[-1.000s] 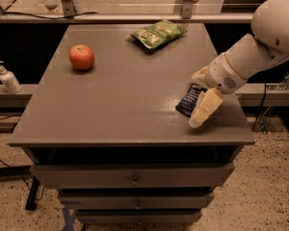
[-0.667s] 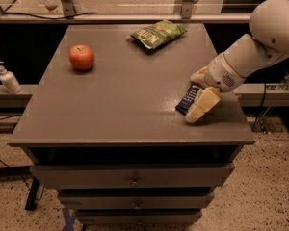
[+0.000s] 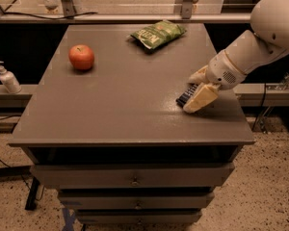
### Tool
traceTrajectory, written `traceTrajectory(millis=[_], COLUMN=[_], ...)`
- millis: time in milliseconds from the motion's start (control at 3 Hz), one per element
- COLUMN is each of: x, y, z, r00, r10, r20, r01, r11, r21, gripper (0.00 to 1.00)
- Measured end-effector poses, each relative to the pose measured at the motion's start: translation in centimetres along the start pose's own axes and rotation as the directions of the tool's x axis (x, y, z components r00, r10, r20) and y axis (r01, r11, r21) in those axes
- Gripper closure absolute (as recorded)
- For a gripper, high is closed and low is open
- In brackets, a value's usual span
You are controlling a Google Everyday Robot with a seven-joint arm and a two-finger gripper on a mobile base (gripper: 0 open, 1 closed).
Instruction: Pick rxbar blueberry
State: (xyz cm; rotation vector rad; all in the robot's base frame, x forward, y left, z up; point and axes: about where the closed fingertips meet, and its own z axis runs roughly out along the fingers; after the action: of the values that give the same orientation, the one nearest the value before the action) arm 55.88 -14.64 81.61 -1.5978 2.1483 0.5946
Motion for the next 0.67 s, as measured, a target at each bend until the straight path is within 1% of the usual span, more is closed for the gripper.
traceTrajectory(millis=[333,667], x=[-0.26,-0.29], y=[0.05,0.05], z=[-0.41,-0.46], r00=[1.0,1.0], r10=[0.0,0.0], r20=[0.0,0.0], r01=[0.0,0.0], r11=[1.0,1.0], r21=[0.0,0.0], gripper=[0.86,1.0])
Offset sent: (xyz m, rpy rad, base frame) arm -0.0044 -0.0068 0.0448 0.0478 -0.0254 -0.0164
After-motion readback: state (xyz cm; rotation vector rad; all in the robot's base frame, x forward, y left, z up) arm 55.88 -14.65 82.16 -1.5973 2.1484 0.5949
